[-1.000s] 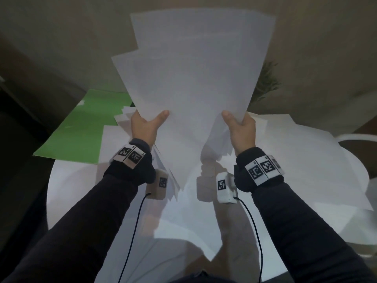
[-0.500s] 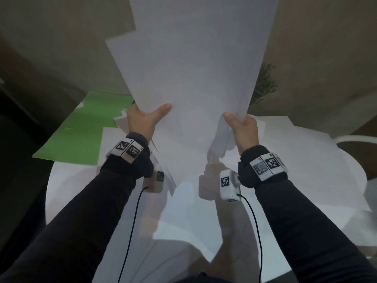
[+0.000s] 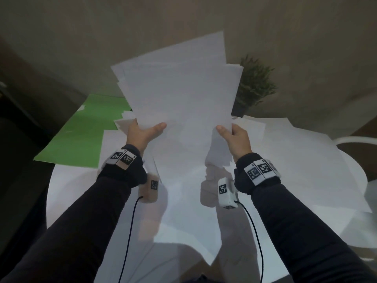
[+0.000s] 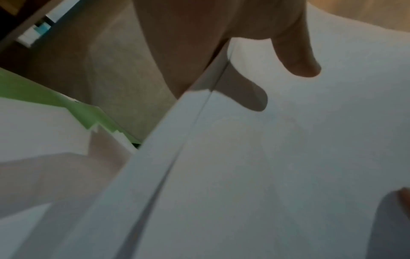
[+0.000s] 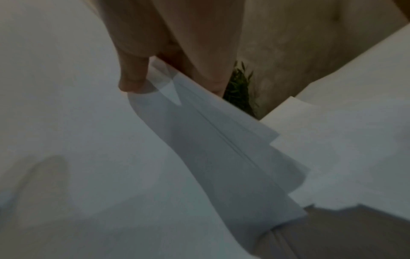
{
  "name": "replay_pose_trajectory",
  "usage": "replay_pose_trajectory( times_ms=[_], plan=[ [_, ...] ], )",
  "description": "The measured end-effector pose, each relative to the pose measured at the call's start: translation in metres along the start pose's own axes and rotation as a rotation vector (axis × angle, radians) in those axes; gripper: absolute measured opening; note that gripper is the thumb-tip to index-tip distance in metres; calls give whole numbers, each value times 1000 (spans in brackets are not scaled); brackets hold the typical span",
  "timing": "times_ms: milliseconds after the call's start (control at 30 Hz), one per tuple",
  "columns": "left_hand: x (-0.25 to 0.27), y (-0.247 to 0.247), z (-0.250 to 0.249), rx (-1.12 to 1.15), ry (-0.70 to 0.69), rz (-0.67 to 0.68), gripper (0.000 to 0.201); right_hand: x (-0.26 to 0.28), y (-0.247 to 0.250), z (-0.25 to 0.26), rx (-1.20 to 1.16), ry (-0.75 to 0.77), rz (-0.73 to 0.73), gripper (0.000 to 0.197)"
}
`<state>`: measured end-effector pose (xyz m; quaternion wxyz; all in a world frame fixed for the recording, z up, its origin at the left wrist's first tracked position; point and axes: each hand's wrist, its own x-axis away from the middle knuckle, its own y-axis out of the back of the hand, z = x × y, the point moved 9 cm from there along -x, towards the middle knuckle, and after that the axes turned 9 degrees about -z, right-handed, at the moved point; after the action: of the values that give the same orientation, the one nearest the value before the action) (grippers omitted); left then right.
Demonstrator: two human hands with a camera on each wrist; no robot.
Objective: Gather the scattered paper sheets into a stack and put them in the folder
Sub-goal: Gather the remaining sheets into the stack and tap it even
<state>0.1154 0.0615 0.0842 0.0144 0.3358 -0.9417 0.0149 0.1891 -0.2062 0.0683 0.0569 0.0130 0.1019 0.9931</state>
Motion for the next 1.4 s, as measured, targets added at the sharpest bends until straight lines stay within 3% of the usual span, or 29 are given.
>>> replay_pose_trajectory(
  times_ms=[167,233,367,533,600,700,833,900,967,1100,1233,1300,1400],
  plan=[
    [-2,6,11,16,30,3,27,6,-14,-40,147,-153,169,33],
    [1,2,6,34,26,-8,28,6,-11,-30,58,-106,119,34],
    [3,-9,7,51,52,20,28,4,1,-5,-150,-27,-32,7],
    [4,-11,-4,131,32,-17,19,0,1,-5,-52,-9,54,9],
    [3,-11,-8,129,12,-13,33,-3,5,-1,-32,10,66,14],
    [2,-13,-22,159,-19,1,22,-4,9,8,-55,44,86,20],
    [-7,-6,-35,232,-49,-34,34,0,6,25,-165,53,207,40],
    [-14,-1,-27,241,-27,-41,63,0,4,24,-220,9,248,59],
    [-13,-1,-14,234,11,-3,51,0,2,8,-144,-46,232,64],
    [-1,-6,23,93,66,119,41,3,0,-44,265,-154,182,44],
    [-2,-9,34,30,79,162,27,6,-4,-60,551,-126,281,29],
    [-4,-10,32,32,70,164,21,5,-8,-55,417,-132,293,36],
    [-6,-11,32,61,80,163,19,-1,-4,-33,-58,-157,149,60]
  ],
)
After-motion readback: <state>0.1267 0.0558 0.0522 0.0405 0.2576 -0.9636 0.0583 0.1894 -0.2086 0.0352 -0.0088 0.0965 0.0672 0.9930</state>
